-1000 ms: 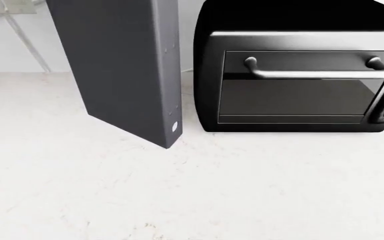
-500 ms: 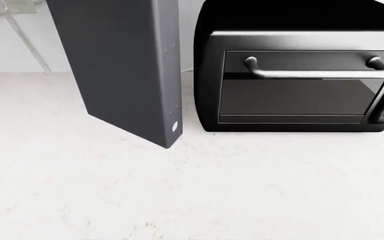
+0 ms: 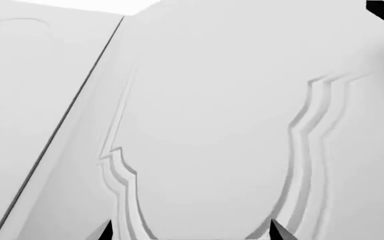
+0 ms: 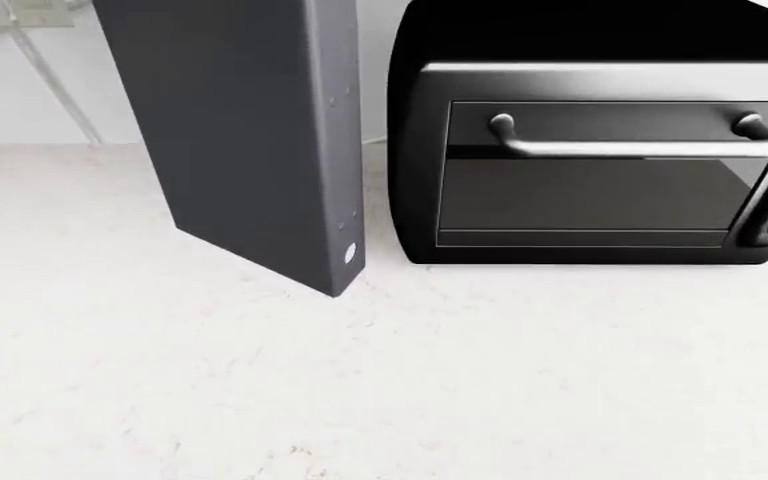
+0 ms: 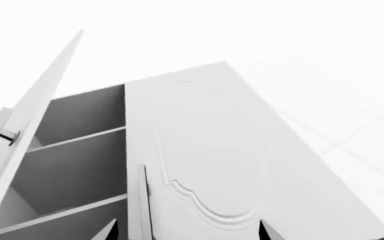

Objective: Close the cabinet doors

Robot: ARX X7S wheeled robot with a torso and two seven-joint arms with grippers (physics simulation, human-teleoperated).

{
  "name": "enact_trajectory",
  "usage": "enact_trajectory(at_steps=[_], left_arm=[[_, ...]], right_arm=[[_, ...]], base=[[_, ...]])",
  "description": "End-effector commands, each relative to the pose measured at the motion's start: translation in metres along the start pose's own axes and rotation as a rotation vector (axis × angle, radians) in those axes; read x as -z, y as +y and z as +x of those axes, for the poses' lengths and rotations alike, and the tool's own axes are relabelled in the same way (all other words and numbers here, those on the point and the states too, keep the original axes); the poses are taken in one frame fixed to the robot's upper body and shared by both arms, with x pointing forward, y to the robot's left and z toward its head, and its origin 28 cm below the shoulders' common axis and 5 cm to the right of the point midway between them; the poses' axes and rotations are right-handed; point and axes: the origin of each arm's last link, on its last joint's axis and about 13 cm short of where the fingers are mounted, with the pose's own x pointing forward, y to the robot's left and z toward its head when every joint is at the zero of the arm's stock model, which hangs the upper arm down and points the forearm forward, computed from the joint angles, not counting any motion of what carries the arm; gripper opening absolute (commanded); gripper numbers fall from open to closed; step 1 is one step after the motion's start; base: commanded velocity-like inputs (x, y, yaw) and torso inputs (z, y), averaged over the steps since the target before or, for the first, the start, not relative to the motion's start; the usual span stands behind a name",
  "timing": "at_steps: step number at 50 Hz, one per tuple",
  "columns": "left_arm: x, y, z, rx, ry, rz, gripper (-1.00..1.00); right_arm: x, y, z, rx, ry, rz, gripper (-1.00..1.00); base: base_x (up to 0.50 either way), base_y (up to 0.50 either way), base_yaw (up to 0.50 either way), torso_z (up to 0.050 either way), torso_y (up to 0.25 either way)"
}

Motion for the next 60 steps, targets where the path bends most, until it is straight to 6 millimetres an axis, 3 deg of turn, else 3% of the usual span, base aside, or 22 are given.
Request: enact_trajectory(at_steps=[1,9,16,24,37,44,45,46,47,50,54,55,60], left_arm=[[0.010,0.012,0.034,-0.034,0.027,0.155,1.00],[0.038,0.017,0.042,-0.026,0.088,0.318,1.00],[0.053,-0.004,0.041,0.070,0.098,0.363,1.00],[0.057,-0.022,0.045,0.136,0.086,0.380,1.00],[0.077,-0.021,0.058,0.119,0.089,0.449,1.00],[0.084,-0.018,0.065,0.092,0.096,0.499,1.00],[0.084,-0.016,0.067,0.085,0.097,0.505,1.00],[0.083,-0.014,0.068,0.081,0.097,0.513,1.00],[0.083,-0.013,0.069,0.077,0.099,0.519,1.00],[0.081,-0.005,0.074,0.055,0.101,0.550,1.00],[0.079,0.004,0.078,0.032,0.104,0.577,1.00],[0.077,0.007,0.079,0.022,0.107,0.587,1.00],[0.070,0.013,0.085,0.010,0.100,0.623,1.00]], right_arm=[[-0.003,-0.002,0.004,0.000,-0.011,-0.025,1.00],[-0.003,-0.002,0.004,0.002,-0.010,-0.025,1.00],[-0.003,-0.002,0.003,0.001,-0.007,-0.027,1.00],[-0.002,-0.002,0.004,0.003,-0.007,-0.039,1.00],[0.000,-0.003,0.008,0.018,-0.014,-0.099,1.00],[0.001,-0.003,0.009,0.026,-0.017,-0.124,1.00],[0.000,0.006,0.002,-0.106,-0.104,0.122,1.00],[-0.004,0.010,-0.001,-0.085,-0.082,0.344,1.00],[0.000,0.009,-0.007,-0.084,-0.142,0.370,1.00],[-0.008,-0.010,-0.013,0.045,-0.165,0.194,1.00],[-0.029,-0.030,-0.014,0.024,-0.158,-0.098,1.00],[-0.028,-0.033,-0.022,0.031,-0.043,-0.139,1.00],[-0.029,-0.034,-0.024,0.035,-0.026,-0.146,1.00]], base=[[0.00,0.00,0.00,0.000,0.000],[0.00,0.00,0.00,0.001,0.000],[0.00,0.00,0.00,0.000,0.000],[0.00,0.00,0.00,0.000,0.000],[0.00,0.00,0.00,0.000,0.000],[0.00,0.00,0.00,0.007,-0.232],[0.00,0.00,0.00,0.018,-0.246],[0.00,0.00,0.00,0.018,-0.250],[0.00,0.00,0.00,0.018,-0.250],[0.00,0.00,0.00,0.018,-0.247],[0.00,0.00,0.00,0.018,-0.250],[0.00,0.00,0.00,0.018,-0.250],[0.00,0.00,0.00,0.018,-0.248]])
